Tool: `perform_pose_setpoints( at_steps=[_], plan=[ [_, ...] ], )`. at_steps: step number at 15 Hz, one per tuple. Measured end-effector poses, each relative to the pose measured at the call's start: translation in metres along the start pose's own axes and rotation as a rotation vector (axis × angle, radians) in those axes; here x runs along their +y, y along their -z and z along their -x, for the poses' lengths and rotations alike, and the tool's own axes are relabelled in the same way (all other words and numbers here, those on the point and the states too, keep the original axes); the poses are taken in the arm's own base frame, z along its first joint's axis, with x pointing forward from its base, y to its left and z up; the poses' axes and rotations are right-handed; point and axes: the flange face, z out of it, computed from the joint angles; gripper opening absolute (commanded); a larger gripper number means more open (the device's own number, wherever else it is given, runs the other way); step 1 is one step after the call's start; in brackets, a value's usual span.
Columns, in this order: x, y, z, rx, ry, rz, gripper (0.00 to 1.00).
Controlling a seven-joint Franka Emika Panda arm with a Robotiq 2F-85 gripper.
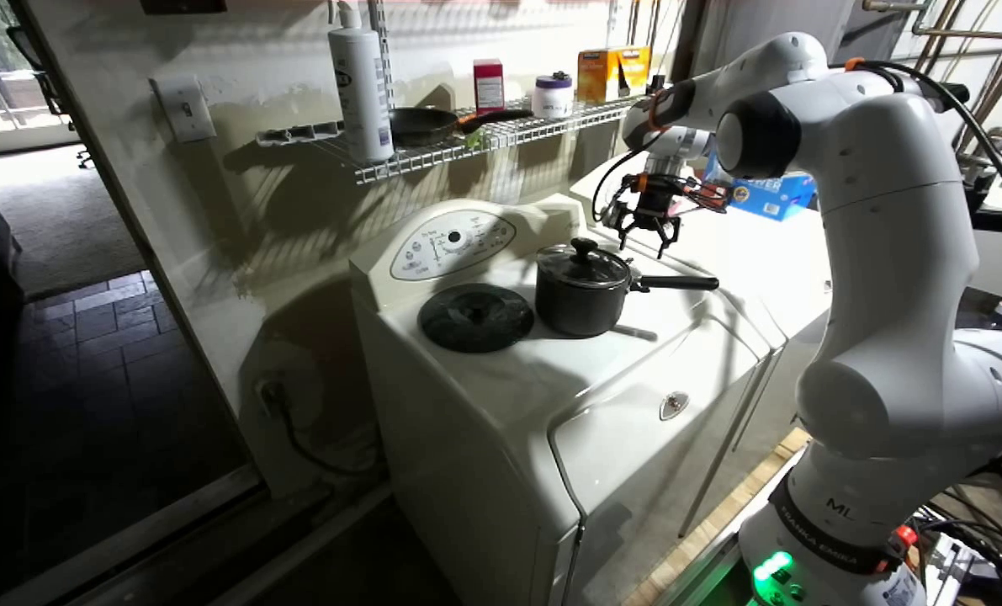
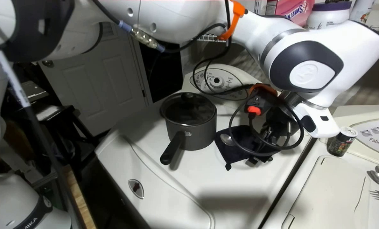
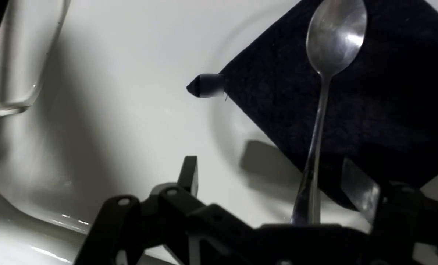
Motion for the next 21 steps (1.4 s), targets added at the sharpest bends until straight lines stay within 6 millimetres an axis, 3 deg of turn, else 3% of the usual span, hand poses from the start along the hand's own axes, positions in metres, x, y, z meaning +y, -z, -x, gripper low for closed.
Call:
perform_pose_setpoints(
  at_steps=[3, 6, 7, 8, 11, 12, 14, 18, 19, 20, 21],
  plan=[
    [-0.006, 0.0, -0.003, 0.003, -0.007, -0.047, 1.0],
    [-0.012, -0.001, -0.01, 0.029, -0.018, -0.085, 0.91],
    [-0.013, -0.002, -0.013, 0.041, -0.023, -0.092, 0.74],
    [-0.014, -0.003, -0.015, 0.052, -0.028, -0.097, 0.67],
    [-0.016, -0.008, -0.022, 0.072, -0.04, -0.104, 0.52],
    [-0.017, -0.01, -0.023, 0.073, -0.043, -0.103, 0.51],
    [-0.018, -0.015, -0.025, 0.072, -0.045, -0.1, 0.28],
    [-0.018, -0.019, -0.027, 0.07, -0.05, -0.096, 0.02],
    [-0.018, -0.019, -0.027, 0.071, -0.053, -0.097, 0.01],
    [-0.018, -0.018, -0.027, 0.072, -0.056, -0.097, 0.38],
    [-0.018, -0.018, -0.027, 0.073, -0.058, -0.098, 0.45]
  ],
)
